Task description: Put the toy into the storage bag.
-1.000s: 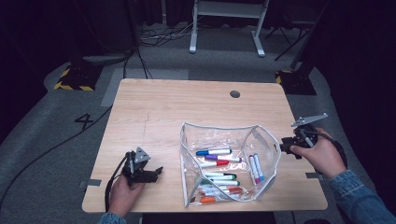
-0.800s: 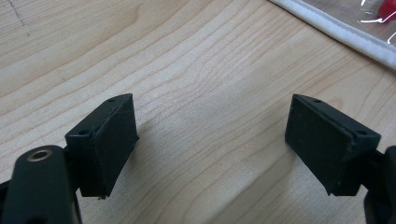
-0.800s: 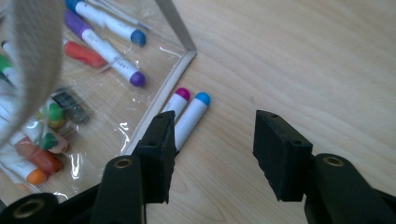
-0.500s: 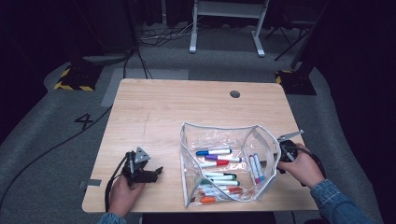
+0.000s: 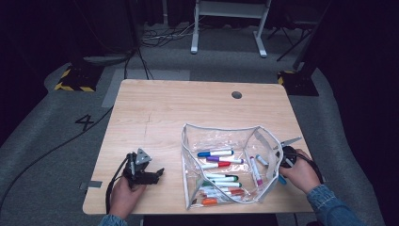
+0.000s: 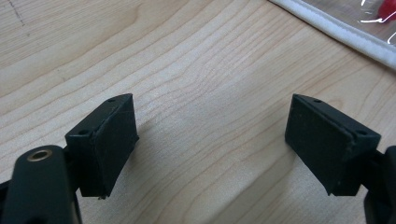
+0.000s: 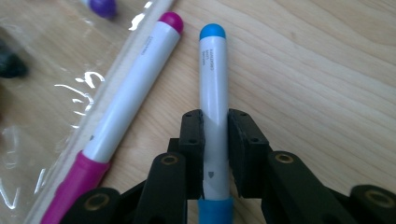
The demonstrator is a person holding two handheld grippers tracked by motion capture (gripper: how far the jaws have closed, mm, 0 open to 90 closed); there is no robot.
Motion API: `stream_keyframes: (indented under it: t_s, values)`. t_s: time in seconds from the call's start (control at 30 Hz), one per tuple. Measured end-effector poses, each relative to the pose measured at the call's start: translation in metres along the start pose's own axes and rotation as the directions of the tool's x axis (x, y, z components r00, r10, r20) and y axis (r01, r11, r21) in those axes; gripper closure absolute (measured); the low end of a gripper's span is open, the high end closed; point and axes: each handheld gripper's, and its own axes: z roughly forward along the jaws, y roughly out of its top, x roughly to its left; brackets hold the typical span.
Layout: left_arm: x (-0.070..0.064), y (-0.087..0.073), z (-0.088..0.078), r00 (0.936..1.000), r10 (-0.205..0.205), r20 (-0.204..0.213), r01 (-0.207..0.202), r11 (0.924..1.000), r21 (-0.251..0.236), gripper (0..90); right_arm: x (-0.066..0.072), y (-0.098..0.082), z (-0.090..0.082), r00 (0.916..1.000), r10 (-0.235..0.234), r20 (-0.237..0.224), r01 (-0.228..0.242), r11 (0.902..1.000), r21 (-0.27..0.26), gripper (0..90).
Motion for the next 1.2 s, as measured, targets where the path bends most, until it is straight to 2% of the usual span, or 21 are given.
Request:
stream_keyframes:
  t_s: [0.1,0.2,0.3,0.37,0.73,0.9,1.07,1.2]
  values:
    - [0.000,0.000,0.000,1.0000,0.000,0.000,0.000,1.0000,0.000,17.1,-0.001,-0.001,-0.001,0.9997,0.024,0.002,-0.024,0.9997,0.000,76.9]
    - [0.000,0.000,0.000,1.0000,0.000,0.000,0.000,1.0000,0.000,17.2,-0.002,-0.001,-0.002,0.9997,0.022,0.005,-0.022,0.9997,0.007,76.9]
    - [0.000,0.000,0.000,1.0000,0.000,0.000,0.000,1.0000,0.000,17.2,-0.004,0.001,-0.010,0.9997,0.025,-0.004,-0.026,0.9996,-0.013,77.0]
    - [0.000,0.000,0.000,1.0000,0.000,0.000,0.000,1.0000,0.000,17.1,-0.005,0.003,-0.018,0.9993,0.034,-0.011,-0.035,0.9988,-0.034,76.9]
    - [0.000,0.000,0.000,1.0000,0.000,0.000,0.000,1.0000,0.000,17.2,0.001,0.015,-0.076,0.9999,-0.014,-0.008,0.013,0.9964,-0.084,76.9]
    - [0.000,0.000,0.000,1.0000,0.000,0.000,0.000,1.0000,0.000,17.1,0.005,0.020,-0.100,0.9992,-0.028,-0.028,0.024,0.9911,-0.131,76.9]
    - [0.000,0.000,0.000,1.0000,0.000,0.000,0.000,1.0000,0.000,17.1,0.010,0.028,-0.129,0.9985,-0.050,-0.024,0.045,0.9837,-0.174,76.9]
    - [0.000,0.000,0.000,1.0000,0.000,0.000,0.000,1.0000,0.000,17.1,0.013,0.034,-0.144,0.9976,-0.067,-0.017,0.062,0.9799,-0.190,76.9]
